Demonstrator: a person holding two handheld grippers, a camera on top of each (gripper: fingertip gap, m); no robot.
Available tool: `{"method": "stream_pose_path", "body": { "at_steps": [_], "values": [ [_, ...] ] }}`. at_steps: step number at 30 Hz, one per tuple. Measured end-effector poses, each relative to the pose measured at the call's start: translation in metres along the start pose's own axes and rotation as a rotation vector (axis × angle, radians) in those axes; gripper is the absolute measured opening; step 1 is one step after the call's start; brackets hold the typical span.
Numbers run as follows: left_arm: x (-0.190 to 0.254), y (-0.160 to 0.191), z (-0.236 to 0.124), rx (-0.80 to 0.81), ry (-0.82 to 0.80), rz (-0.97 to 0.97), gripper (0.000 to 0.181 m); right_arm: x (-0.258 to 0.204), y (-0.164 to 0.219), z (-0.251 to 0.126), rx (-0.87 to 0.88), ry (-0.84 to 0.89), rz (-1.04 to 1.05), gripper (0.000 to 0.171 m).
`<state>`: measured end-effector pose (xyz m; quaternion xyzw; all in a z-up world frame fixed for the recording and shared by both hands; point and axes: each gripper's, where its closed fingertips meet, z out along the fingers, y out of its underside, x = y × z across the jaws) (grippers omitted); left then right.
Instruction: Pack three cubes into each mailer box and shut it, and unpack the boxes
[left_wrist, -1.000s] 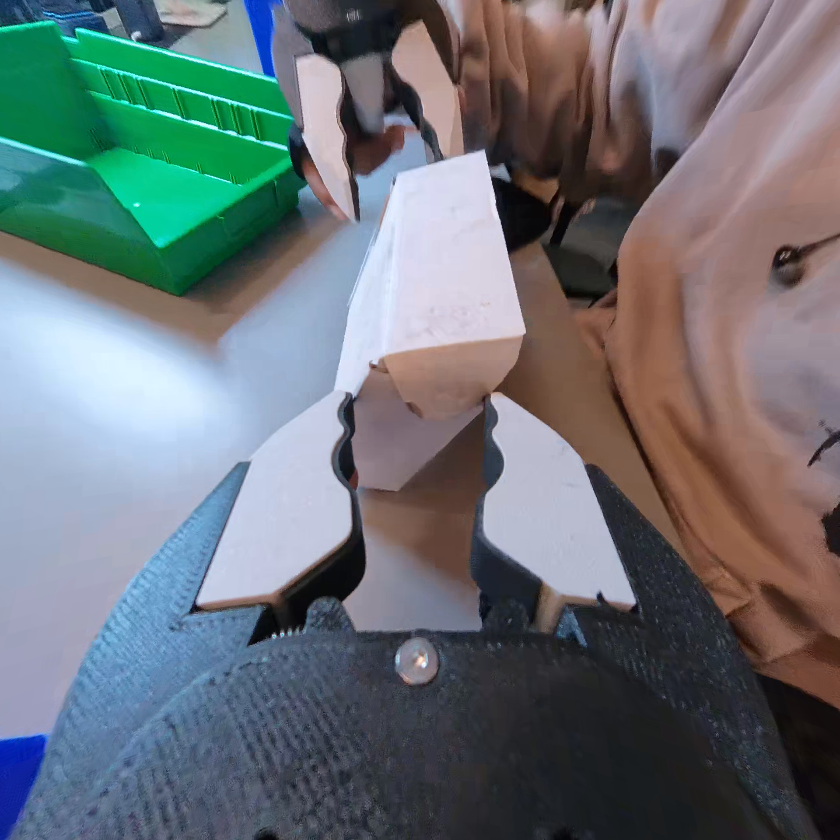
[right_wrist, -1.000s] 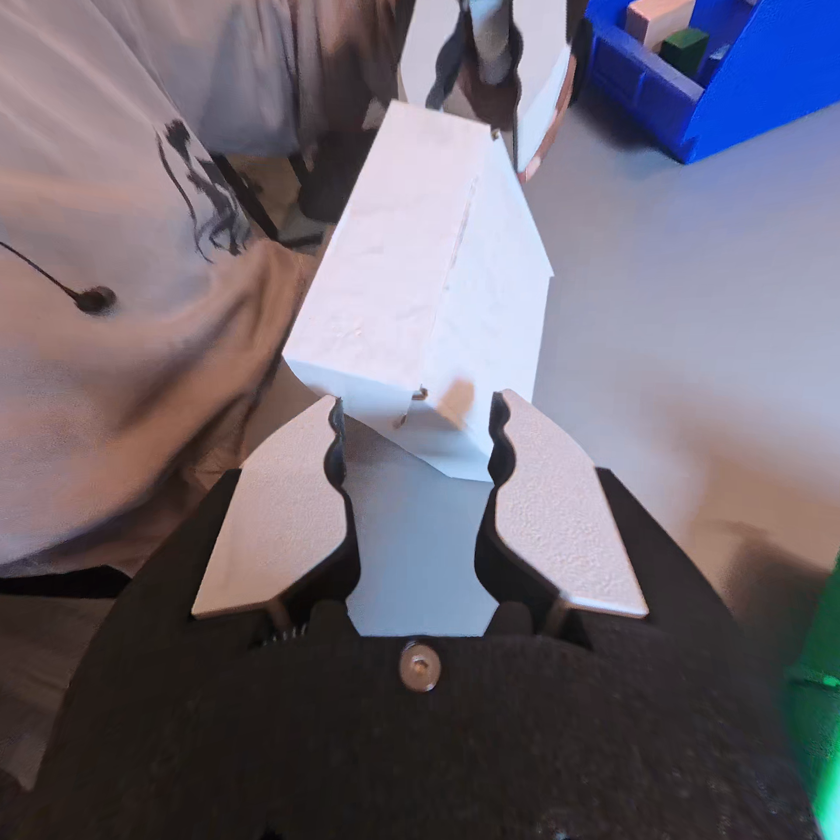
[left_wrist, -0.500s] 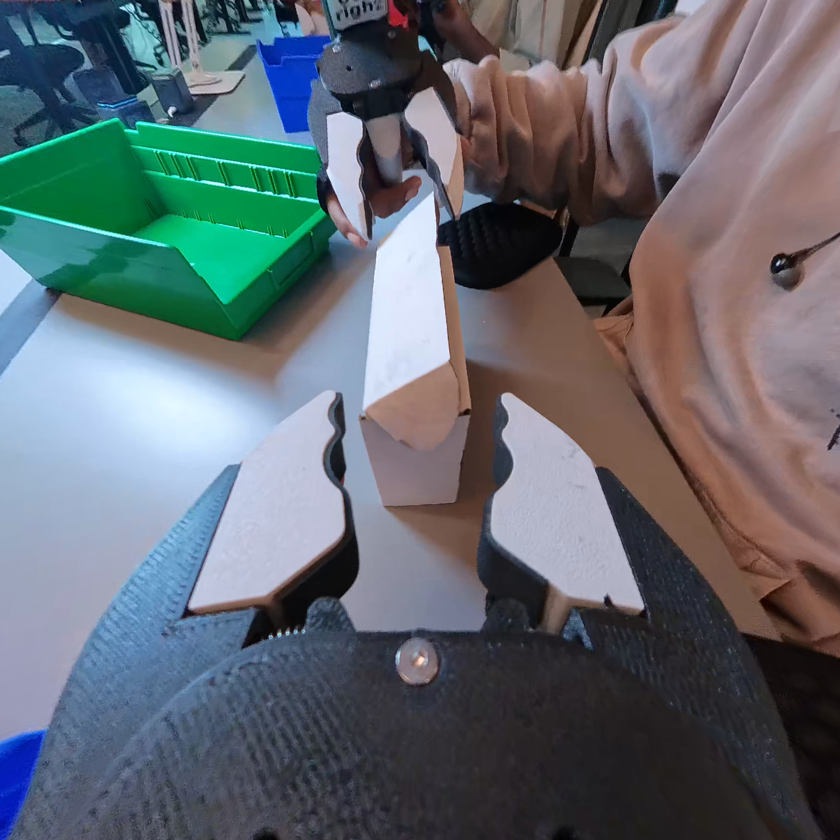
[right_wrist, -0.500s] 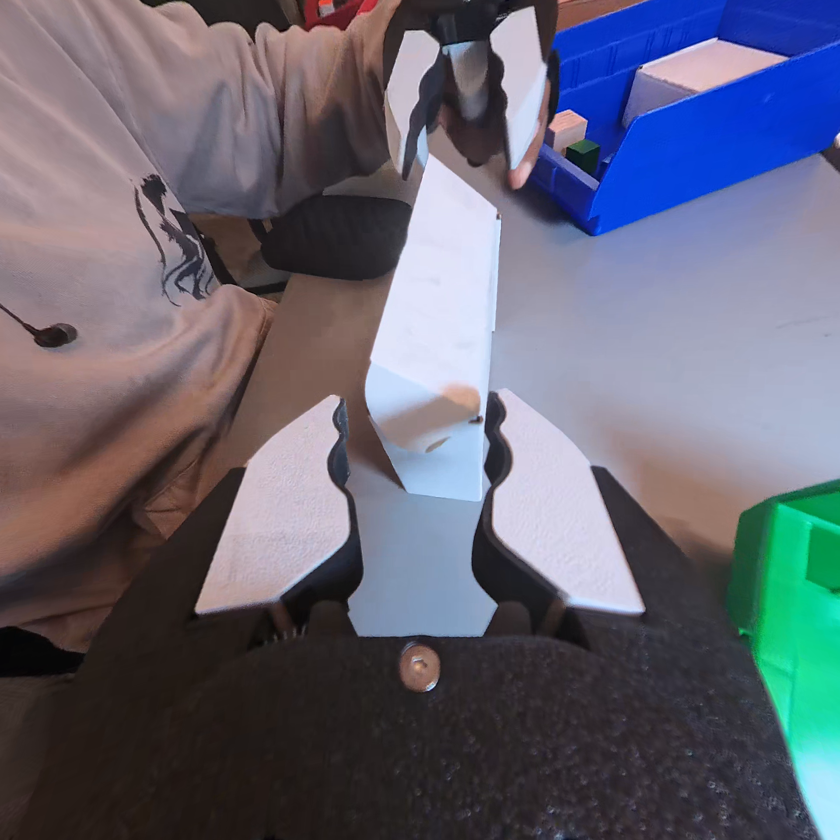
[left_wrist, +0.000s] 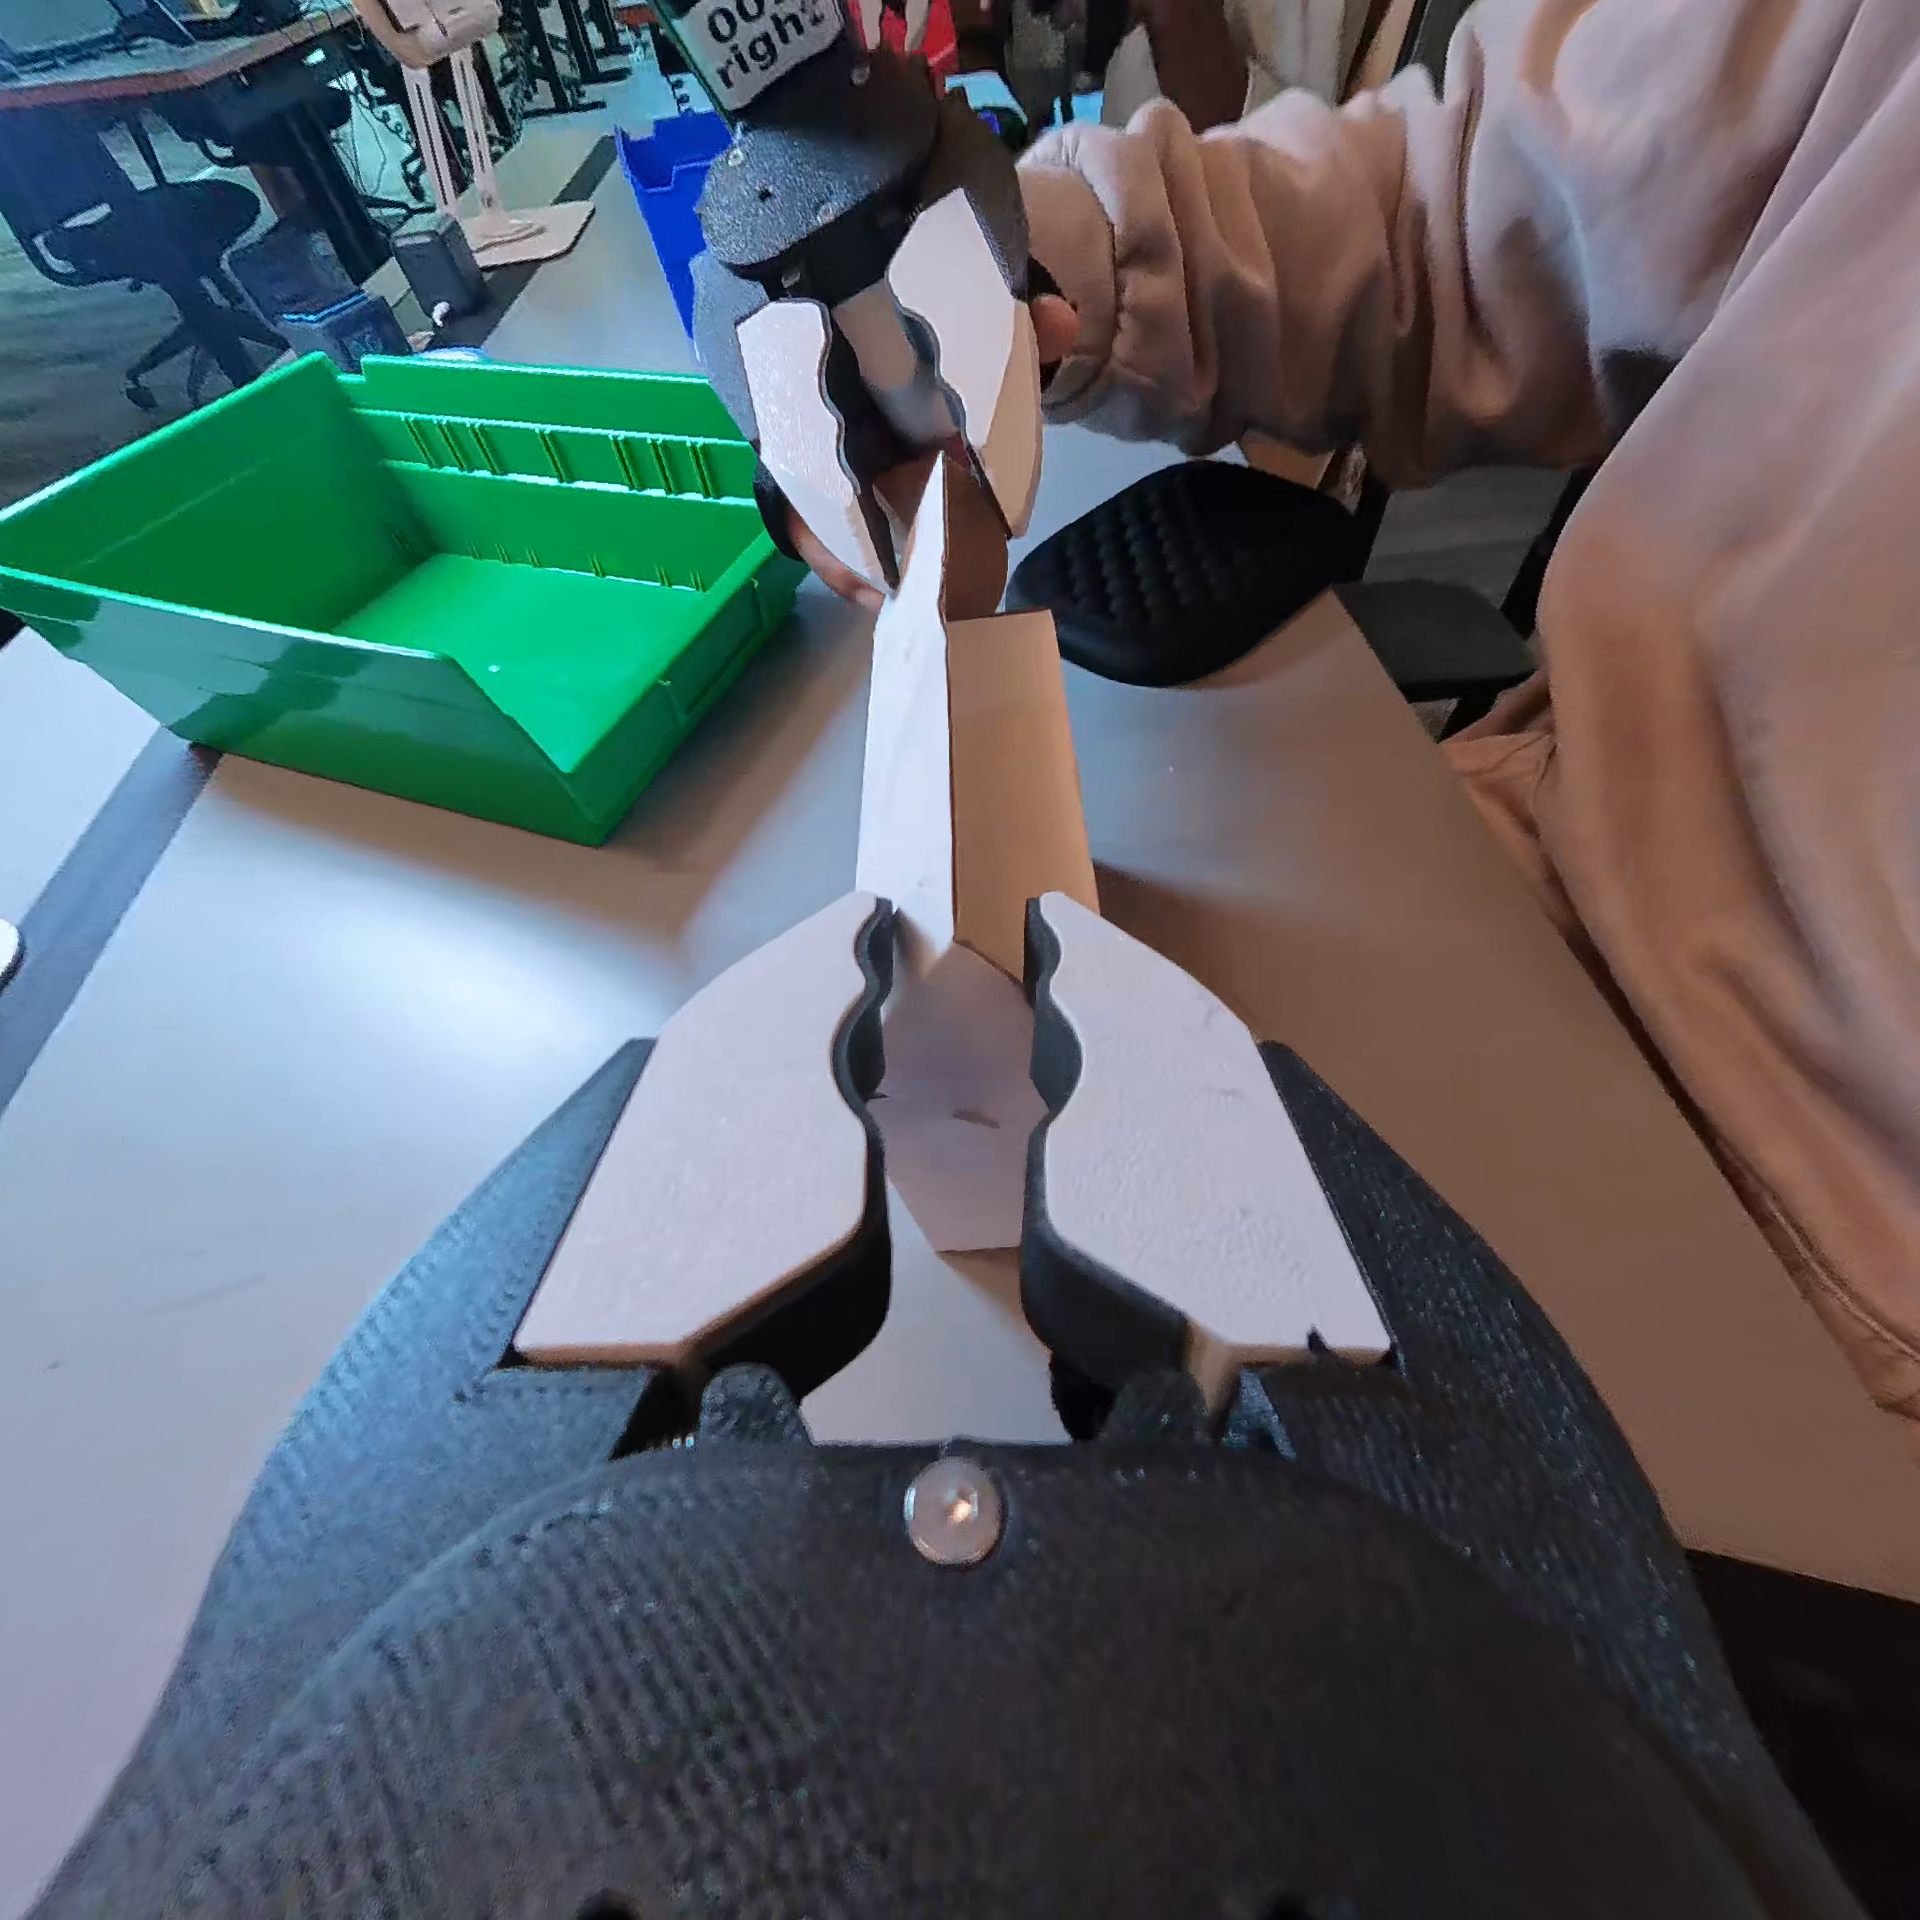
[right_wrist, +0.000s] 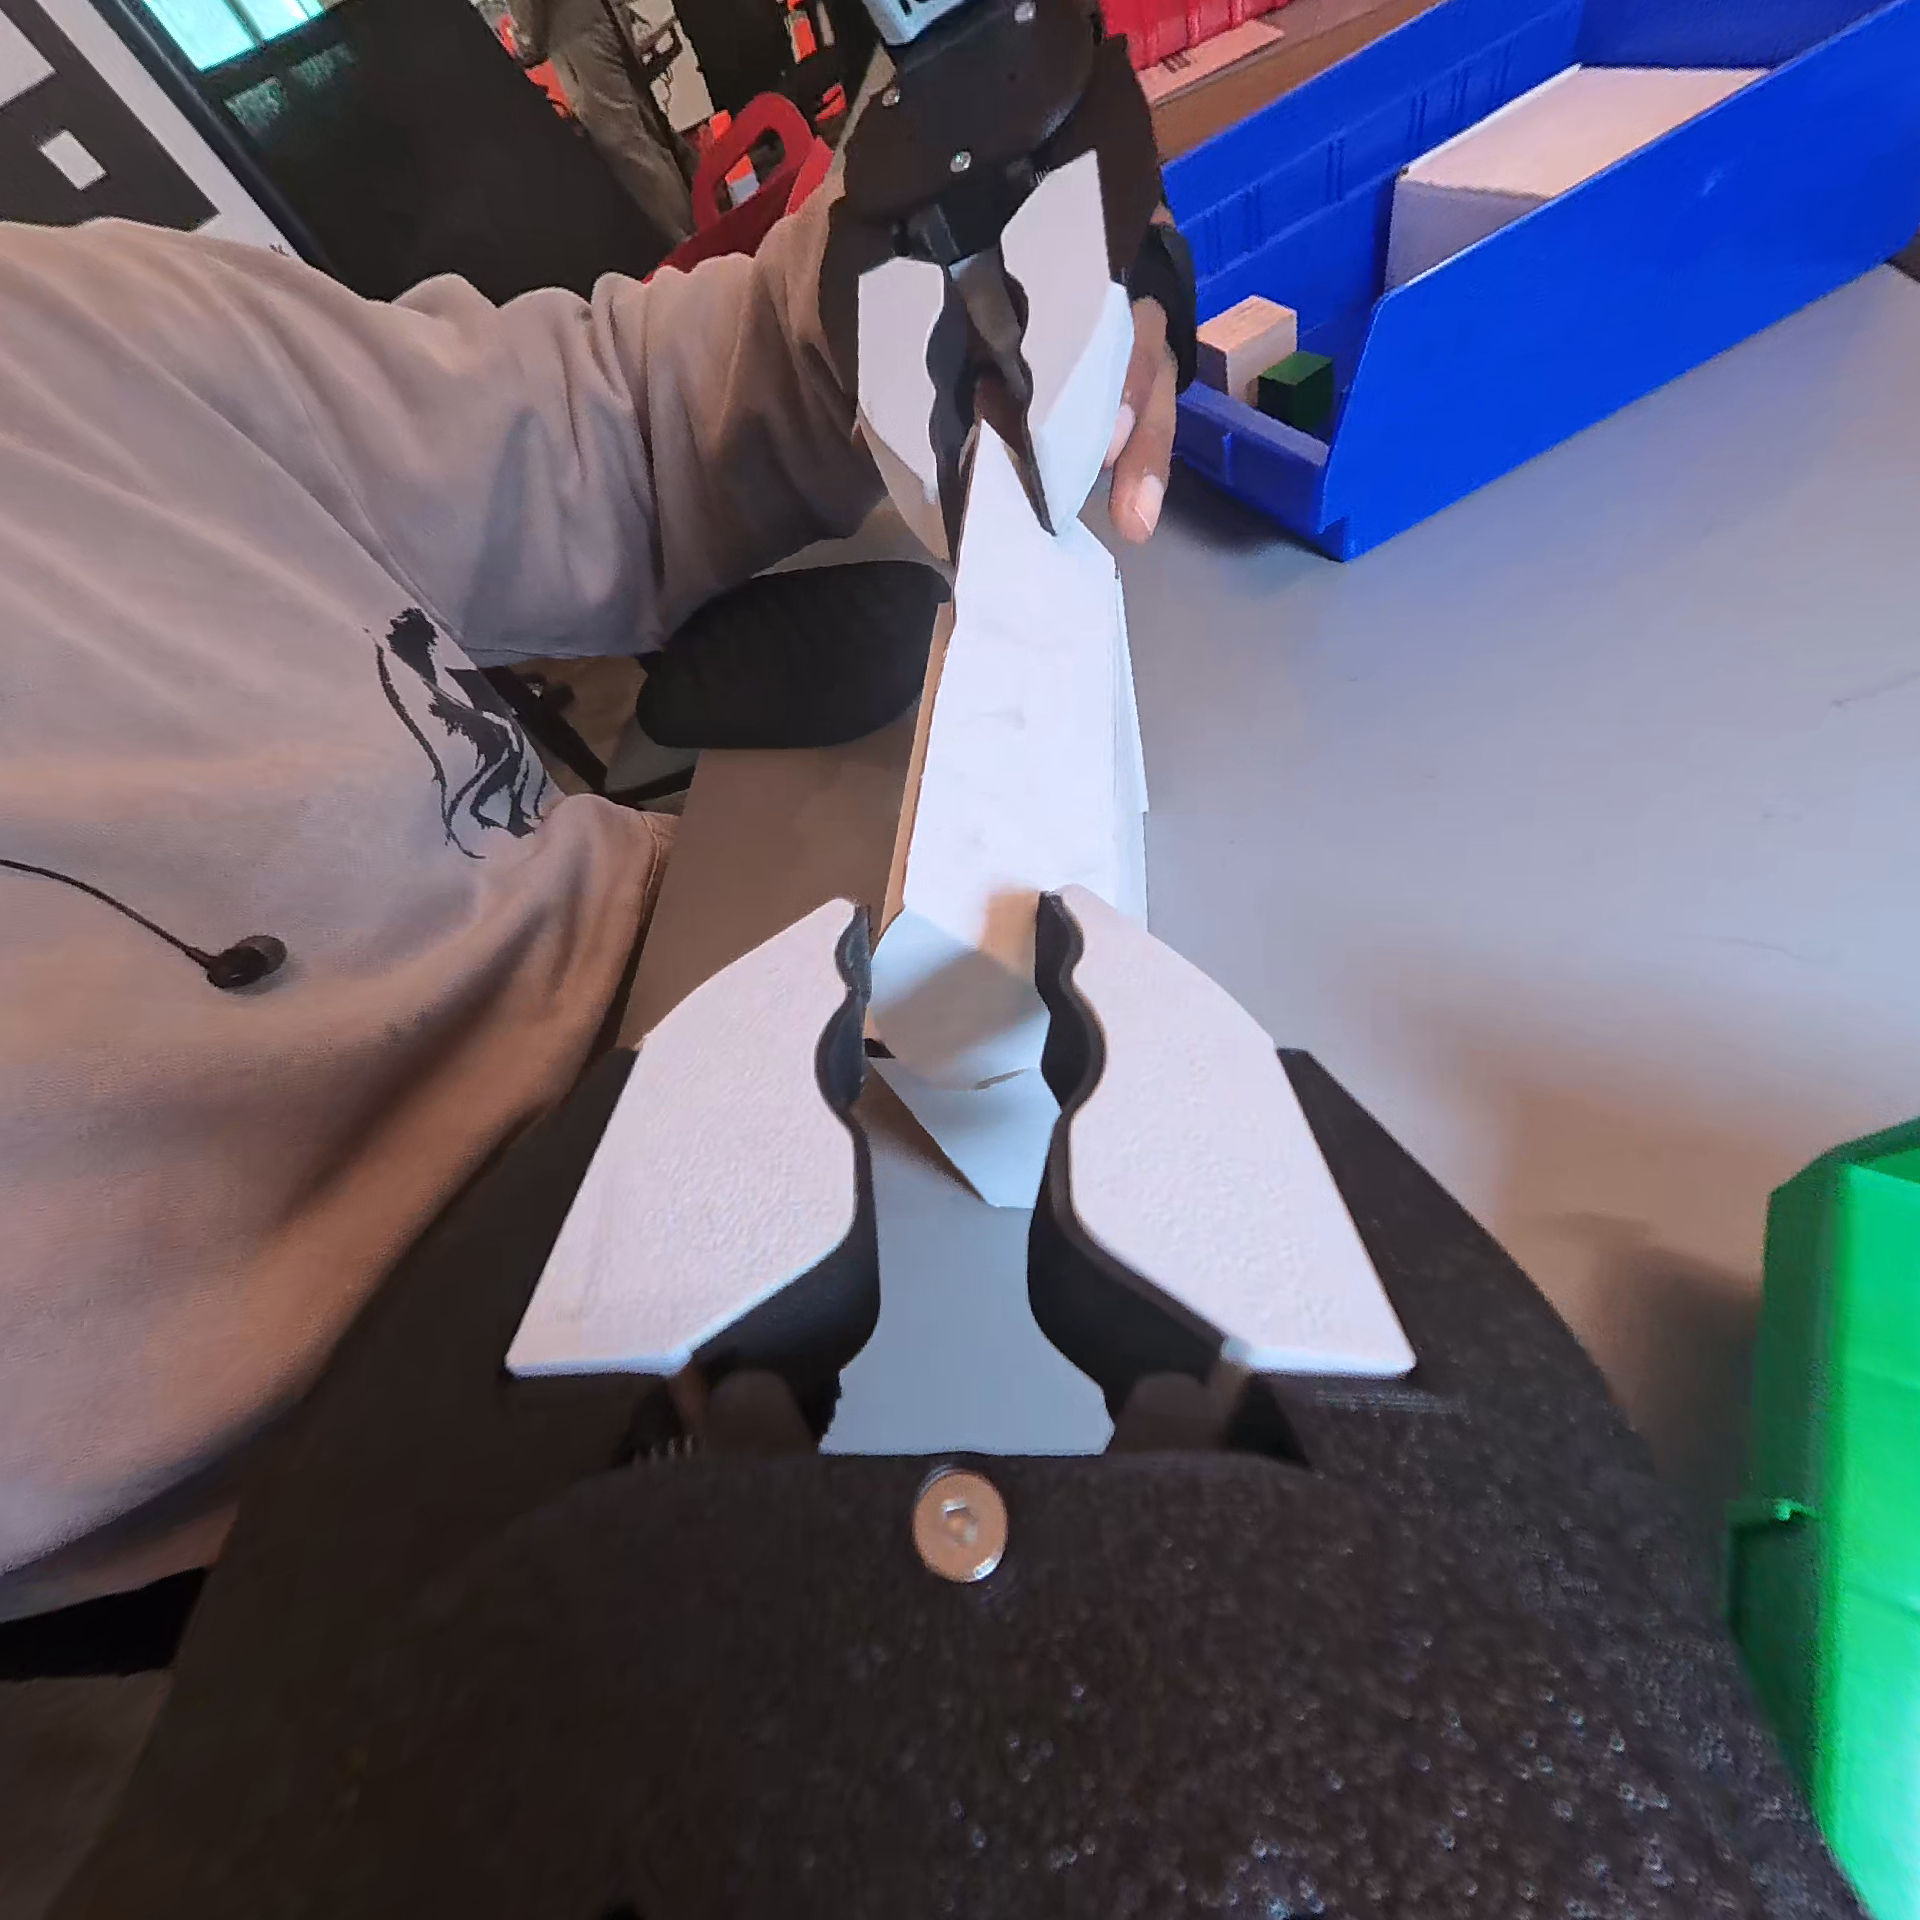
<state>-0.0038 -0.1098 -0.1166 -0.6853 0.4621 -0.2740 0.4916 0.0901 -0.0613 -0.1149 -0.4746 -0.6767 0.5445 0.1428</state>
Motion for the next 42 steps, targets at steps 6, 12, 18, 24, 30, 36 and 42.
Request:
{"method": "stream_pose_path", "body": {
  "at_steps": [6, 12, 18, 24, 30, 36, 42],
  "values": [
    [0.011, 0.007, -0.008, -0.073, 0.087, 0.060, 0.046, -0.001, 0.000, -0.001, -0.002, -0.008, 0.017, 0.030],
    [0.006, 0.012, -0.006, -0.068, 0.124, 0.032, 0.038, -0.001, -0.001, -0.001, 0.002, -0.027, 0.059, 0.030],
    [0.000, 0.004, -0.002, -0.049, 0.132, -0.063, 0.035, 0.005, -0.009, -0.002, 0.014, -0.055, 0.245, 0.027],
    [0.000, 0.002, 0.000, -0.013, 0.114, -0.128, 0.034, 0.005, -0.009, -0.001, 0.041, -0.046, 0.271, 0.027],
    [0.004, 0.004, 0.000, -0.012, 0.051, -0.016, 0.034, 0.000, -0.004, 0.001, 0.021, 0.029, 0.072, 0.027],
    [0.013, 0.004, 0.000, -0.024, -0.019, 0.095, 0.034, -0.006, -0.002, 0.003, -0.004, 0.124, -0.100, 0.026],
    [0.012, 0.005, -0.003, 0.010, 0.009, 0.024, 0.035, -0.002, -0.004, 0.003, 0.000, 0.122, -0.064, 0.024]
  ]
}}
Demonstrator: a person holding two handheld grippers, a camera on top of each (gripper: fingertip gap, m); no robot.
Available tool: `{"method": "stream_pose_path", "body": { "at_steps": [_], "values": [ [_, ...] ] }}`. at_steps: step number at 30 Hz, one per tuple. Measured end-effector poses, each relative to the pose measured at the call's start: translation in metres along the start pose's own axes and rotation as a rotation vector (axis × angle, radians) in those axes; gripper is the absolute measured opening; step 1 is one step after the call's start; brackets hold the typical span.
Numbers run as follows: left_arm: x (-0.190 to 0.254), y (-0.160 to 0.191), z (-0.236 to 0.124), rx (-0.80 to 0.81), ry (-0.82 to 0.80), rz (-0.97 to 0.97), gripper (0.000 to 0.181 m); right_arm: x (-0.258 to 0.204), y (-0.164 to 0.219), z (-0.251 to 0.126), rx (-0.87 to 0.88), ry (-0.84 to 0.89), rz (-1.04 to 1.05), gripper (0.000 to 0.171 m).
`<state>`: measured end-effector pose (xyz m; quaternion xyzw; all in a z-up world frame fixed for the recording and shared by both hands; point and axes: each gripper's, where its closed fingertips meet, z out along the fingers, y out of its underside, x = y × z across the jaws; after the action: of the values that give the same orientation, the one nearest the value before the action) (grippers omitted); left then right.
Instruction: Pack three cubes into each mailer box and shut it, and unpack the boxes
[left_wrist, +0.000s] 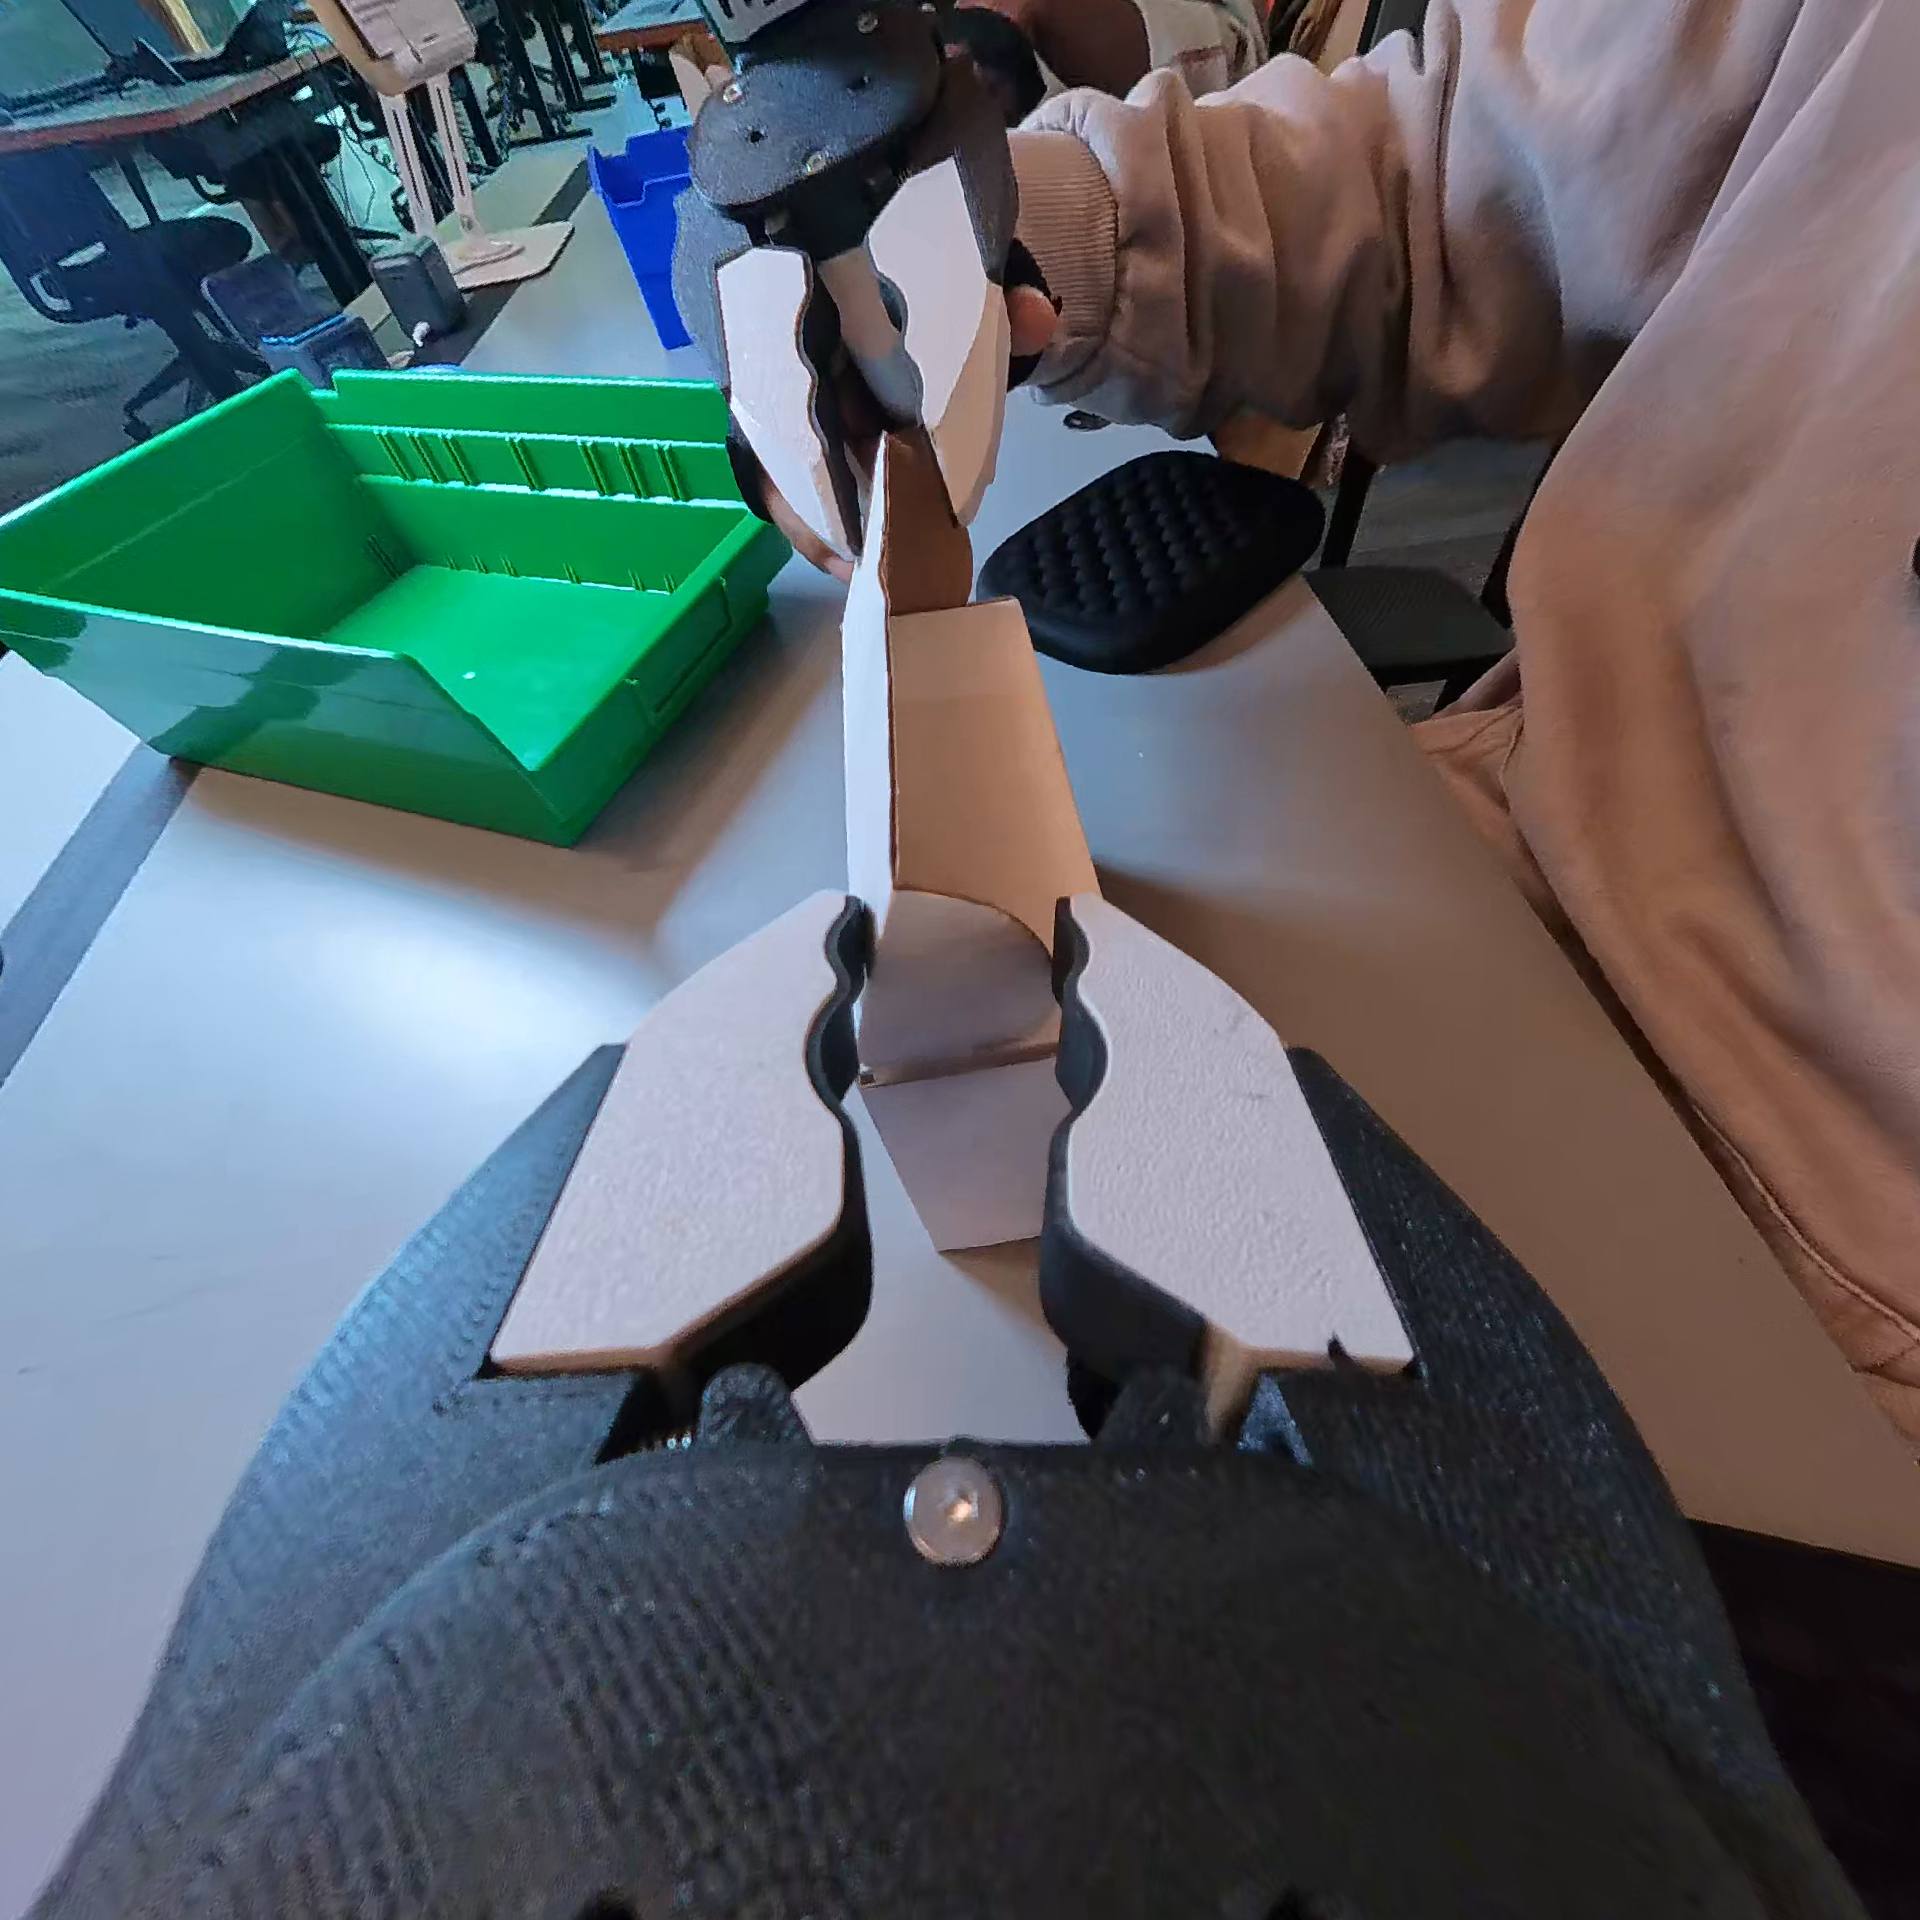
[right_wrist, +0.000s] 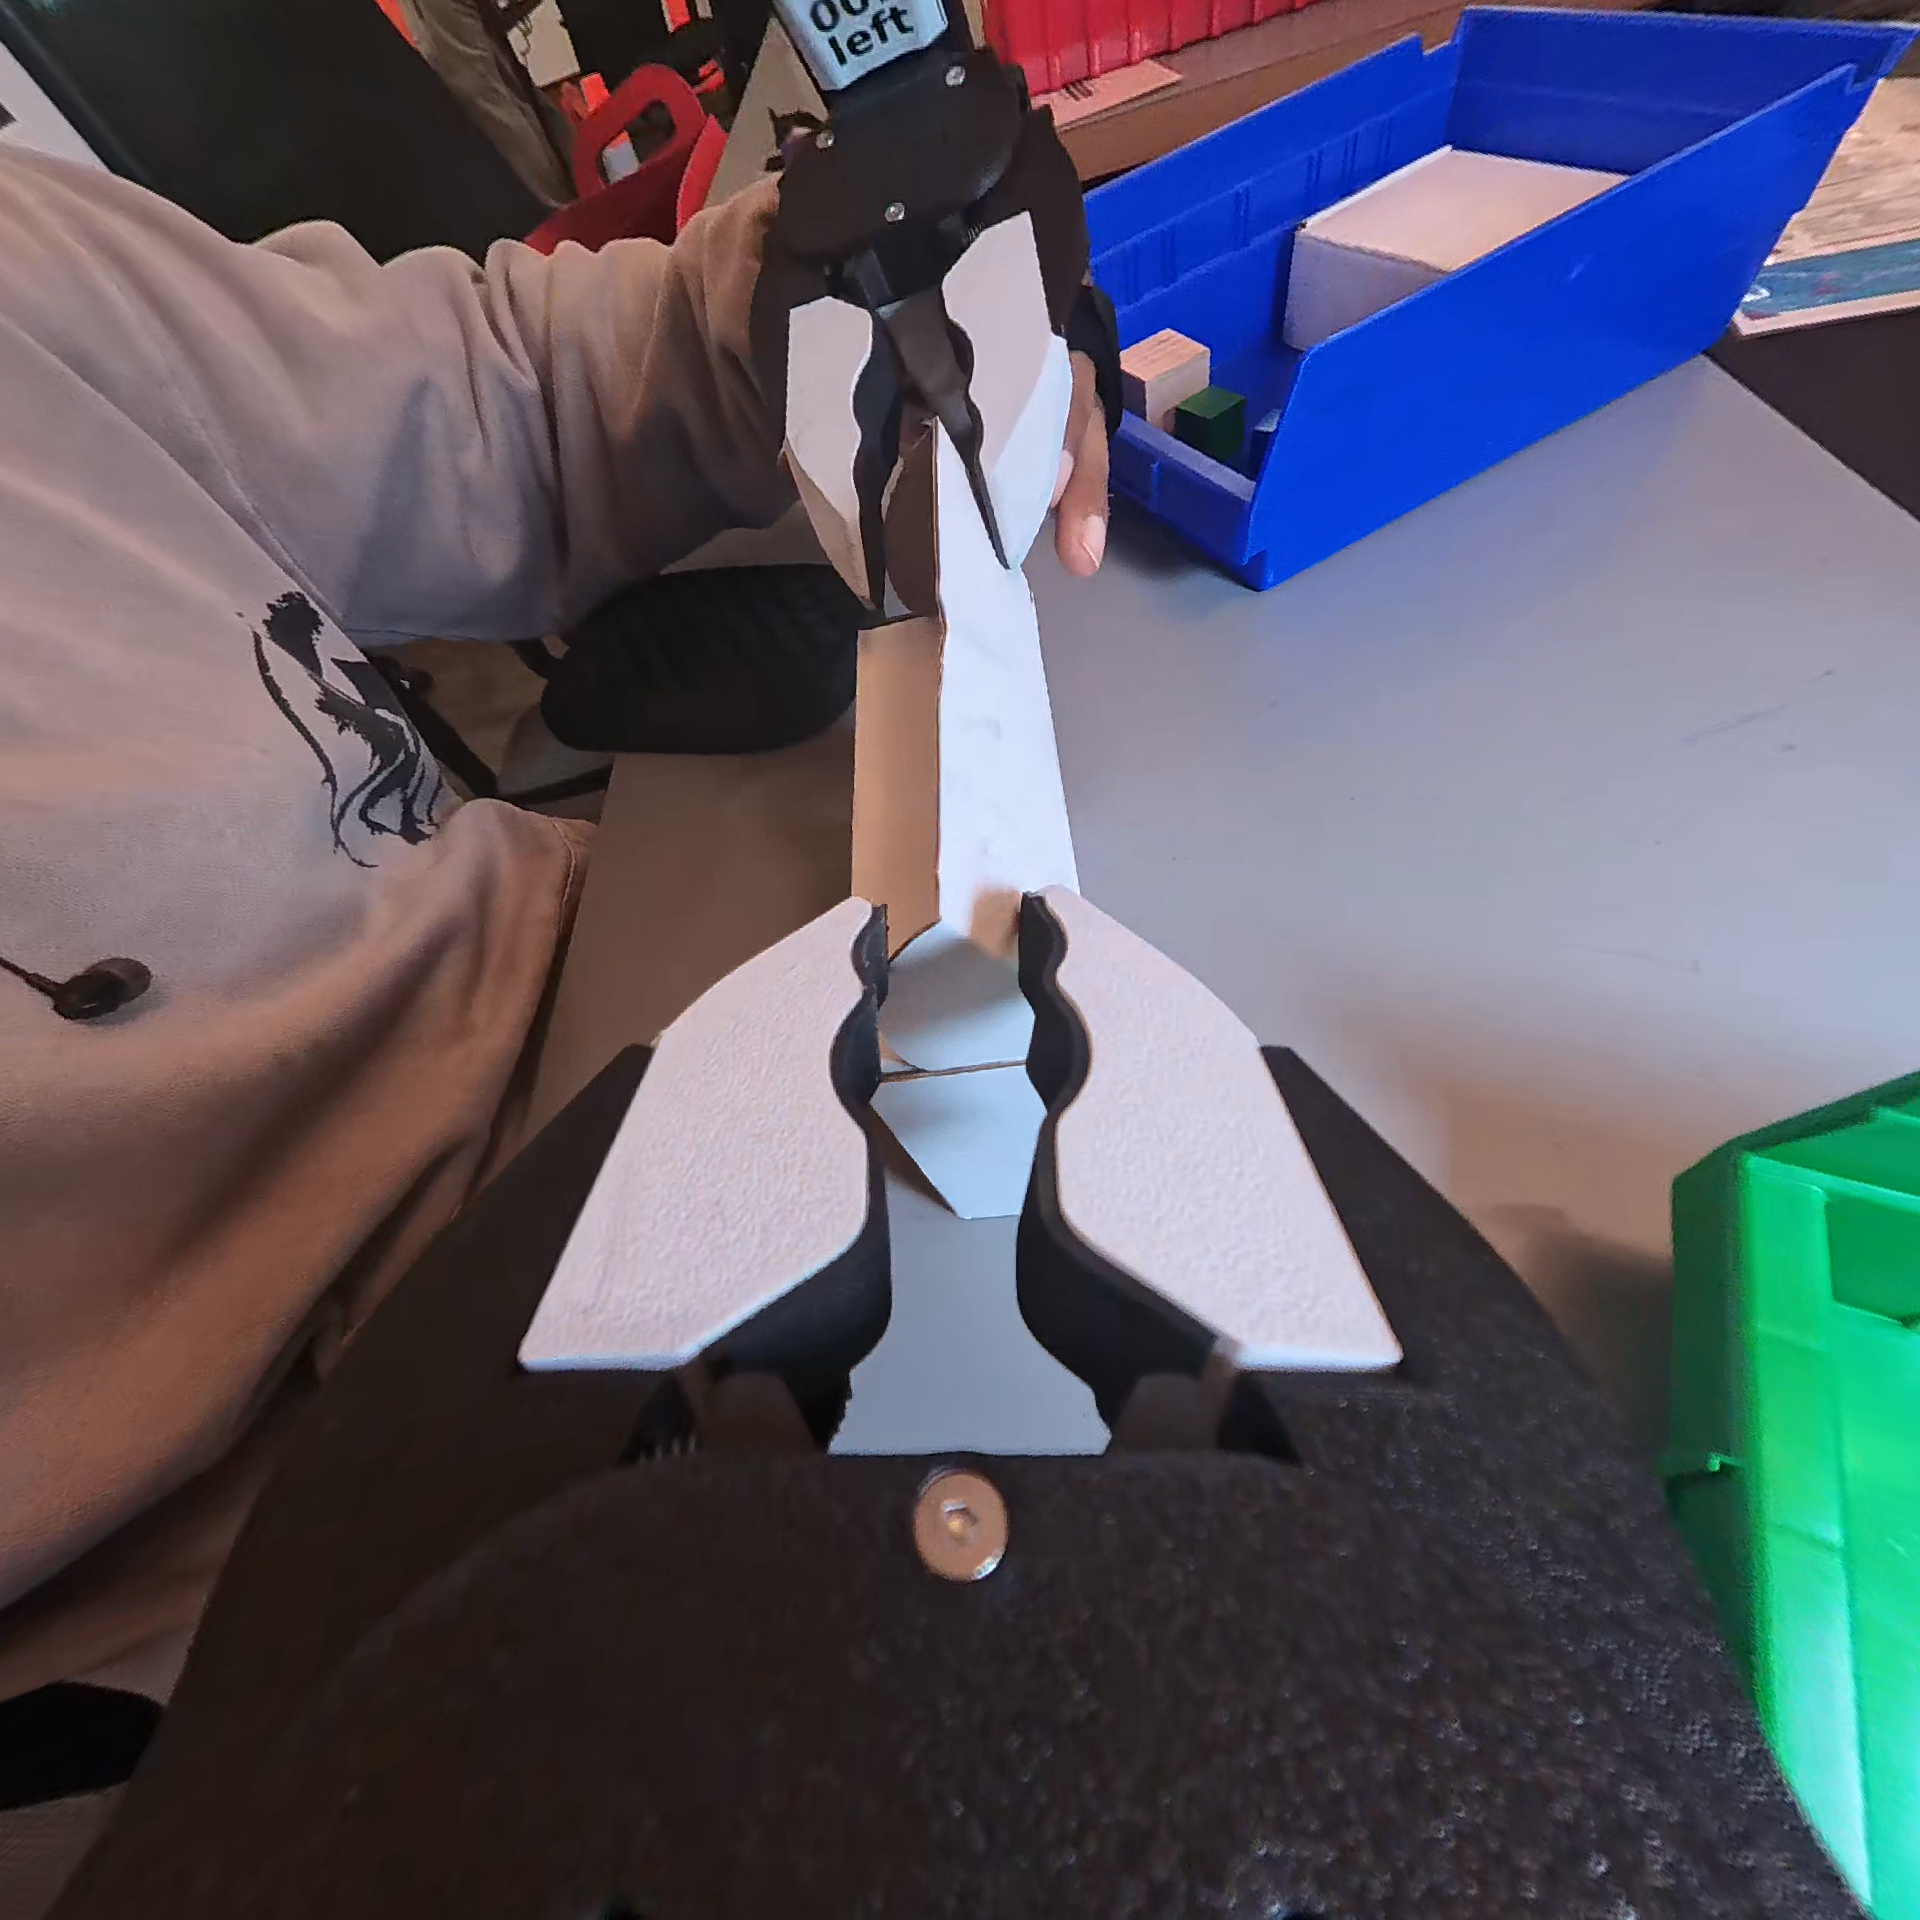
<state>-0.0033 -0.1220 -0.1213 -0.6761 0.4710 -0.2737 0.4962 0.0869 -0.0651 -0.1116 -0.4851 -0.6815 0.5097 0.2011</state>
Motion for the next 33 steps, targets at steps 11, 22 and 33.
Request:
{"method": "stream_pose_path", "body": {
  "at_steps": [11, 22, 33],
  "values": [
    [0.005, 0.001, -0.002, -0.020, 0.017, 0.033, 0.035, -0.003, 0.000, 0.002, -0.017, 0.003, -0.041, 0.024],
    [0.011, 0.010, 0.002, -0.094, -0.047, 0.141, 0.039, -0.007, 0.011, 0.006, -0.082, 0.063, -0.201, 0.028],
    [0.028, -0.004, -0.003, -0.186, -0.233, 0.340, 0.044, -0.026, 0.013, 0.008, -0.181, 0.283, -0.521, 0.042]
  ]
}}
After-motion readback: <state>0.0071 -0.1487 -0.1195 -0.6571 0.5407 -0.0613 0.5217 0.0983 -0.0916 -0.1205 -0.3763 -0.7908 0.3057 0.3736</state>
